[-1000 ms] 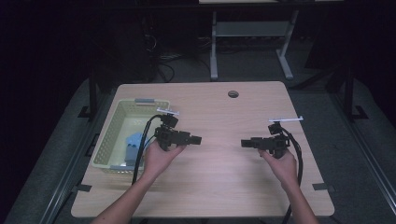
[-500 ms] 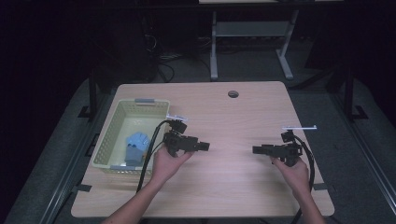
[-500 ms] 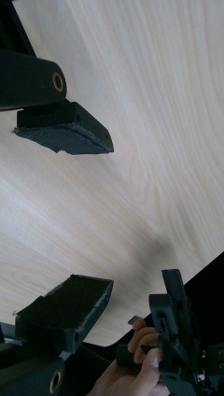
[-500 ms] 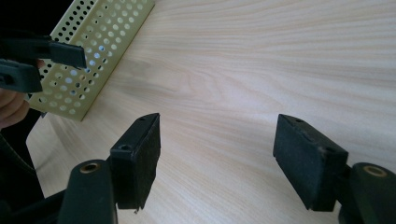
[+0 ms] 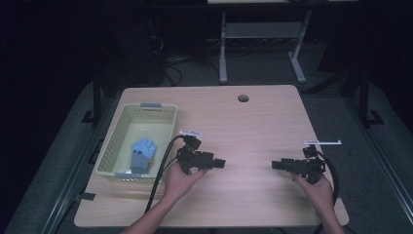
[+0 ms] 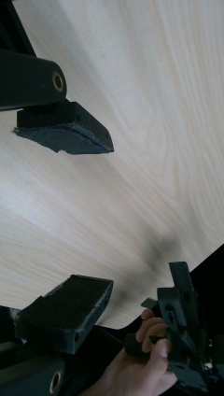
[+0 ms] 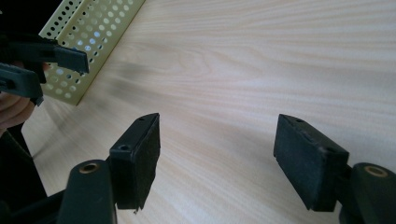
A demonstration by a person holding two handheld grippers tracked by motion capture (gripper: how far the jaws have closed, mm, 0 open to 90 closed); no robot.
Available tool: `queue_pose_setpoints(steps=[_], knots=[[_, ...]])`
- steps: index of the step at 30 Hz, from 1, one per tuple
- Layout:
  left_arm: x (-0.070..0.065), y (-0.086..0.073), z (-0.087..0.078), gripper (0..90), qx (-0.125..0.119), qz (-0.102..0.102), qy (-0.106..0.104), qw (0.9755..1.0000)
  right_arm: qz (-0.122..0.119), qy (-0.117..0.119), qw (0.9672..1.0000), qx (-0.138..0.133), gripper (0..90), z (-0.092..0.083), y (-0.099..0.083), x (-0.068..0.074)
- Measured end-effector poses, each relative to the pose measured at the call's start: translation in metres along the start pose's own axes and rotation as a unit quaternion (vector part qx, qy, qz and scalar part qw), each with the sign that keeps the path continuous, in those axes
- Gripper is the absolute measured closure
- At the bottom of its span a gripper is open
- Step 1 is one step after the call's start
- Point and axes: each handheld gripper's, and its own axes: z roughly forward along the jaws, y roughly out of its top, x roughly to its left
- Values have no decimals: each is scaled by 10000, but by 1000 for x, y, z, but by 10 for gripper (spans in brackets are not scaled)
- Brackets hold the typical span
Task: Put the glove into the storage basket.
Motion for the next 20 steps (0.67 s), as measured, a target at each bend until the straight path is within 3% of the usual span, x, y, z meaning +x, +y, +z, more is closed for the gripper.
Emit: queue_pose_setpoints(steps=[9,17,20], knots=[[-7,-22,1,280,-39,107,-184,9998,-107,35,9999,-38,309,3,-12,4],[-11,-35,-3,274,-228,58,-541,9983,-186,82,9996,-176,308,6,-25,5],[-18,-36,-6,271,-262,186,-710,9970,-189,108,9996,-189,306,7,-28,7]])
